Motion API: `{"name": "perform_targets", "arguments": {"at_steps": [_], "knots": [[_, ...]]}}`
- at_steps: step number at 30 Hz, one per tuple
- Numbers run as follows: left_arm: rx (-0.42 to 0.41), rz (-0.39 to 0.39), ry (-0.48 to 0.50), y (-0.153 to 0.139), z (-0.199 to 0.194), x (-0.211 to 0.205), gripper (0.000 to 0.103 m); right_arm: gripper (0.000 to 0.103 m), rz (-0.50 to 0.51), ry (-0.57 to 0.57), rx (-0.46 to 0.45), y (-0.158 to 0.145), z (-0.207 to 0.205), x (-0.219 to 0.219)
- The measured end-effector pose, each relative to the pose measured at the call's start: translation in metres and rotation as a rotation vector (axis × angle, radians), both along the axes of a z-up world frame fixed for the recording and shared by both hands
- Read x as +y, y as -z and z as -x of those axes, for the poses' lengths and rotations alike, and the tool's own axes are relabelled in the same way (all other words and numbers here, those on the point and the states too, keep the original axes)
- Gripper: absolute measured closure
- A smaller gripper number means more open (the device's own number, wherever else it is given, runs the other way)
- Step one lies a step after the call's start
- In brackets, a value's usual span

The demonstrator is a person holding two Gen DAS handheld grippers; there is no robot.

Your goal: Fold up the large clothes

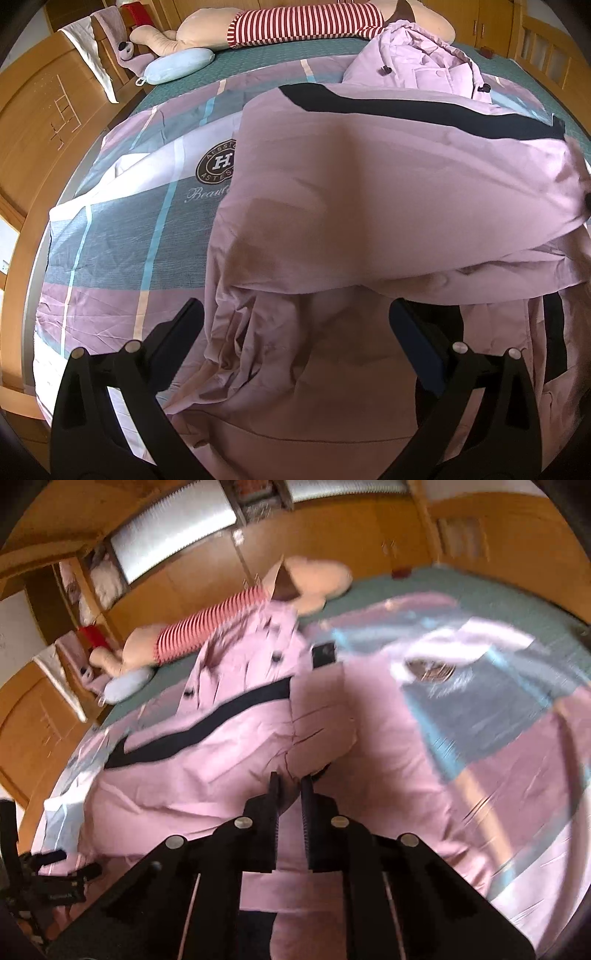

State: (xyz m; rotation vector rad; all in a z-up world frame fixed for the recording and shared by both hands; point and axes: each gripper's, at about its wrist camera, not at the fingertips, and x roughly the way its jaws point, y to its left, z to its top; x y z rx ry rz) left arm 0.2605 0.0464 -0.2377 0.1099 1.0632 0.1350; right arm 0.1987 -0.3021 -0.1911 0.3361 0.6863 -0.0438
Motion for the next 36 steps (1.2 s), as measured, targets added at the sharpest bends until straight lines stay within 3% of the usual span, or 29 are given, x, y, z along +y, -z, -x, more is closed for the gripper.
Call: {"name": "perform_targets", "arguments": {"at_steps": [1,2,4,10,11,12,14,15,23,28,32,36], "knots": [[-0.001,0.001,0.0,-0.001,0.001,-0.001,0.002,0.093,0.002,0.019,-0.009,-0.002,0.001,-0.003],[-0.001,0.002,0.001,-0.001,0.001,-0.001,0.002,0.103,0.01,0.04,-0.013,-0.003,0.002,-0.006],[-0.001,0.004,0.001,-0.002,0.001,-0.001,0.002,0.103,0.087,0.118,-0.004,-0.001,0.002,-0.012],[0.001,0.0,0.008,-0.001,0.002,-0.002,0.002,0.101,-0.077,0.105,0.143,0.028,-0.011,-0.03],[0.001,-0.001,0.009,-0.001,0.002,-0.002,0.002,0.089,-0.088,0.093,0.161,0.03,-0.012,-0.029],[0.001,-0.002,0.01,-0.001,0.002,-0.002,0.002,0.064,-0.091,0.085,0.17,0.031,-0.012,-0.026],[0.002,-0.001,0.01,-0.001,0.002,-0.002,0.002,0.029,-0.086,0.087,0.174,0.03,-0.011,-0.022],[0.004,-0.001,0.011,0.0,0.002,-0.003,0.002,0.027,-0.077,0.1,0.152,0.028,-0.008,-0.021],[0.007,-0.003,0.015,0.001,0.001,-0.005,0.002,0.027,0.104,0.081,0.13,0.019,-0.001,0.004],[0.011,-0.008,0.021,0.002,0.002,-0.006,0.002,0.027,0.158,0.094,0.093,0.014,0.0,0.006],[0.012,-0.009,0.023,0.003,0.002,-0.007,0.002,0.027,0.165,0.088,0.139,0.022,-0.004,0.006],[0.016,-0.01,0.027,0.004,0.001,-0.007,0.002,0.02,0.19,0.075,0.256,0.041,-0.014,0.01]]}}
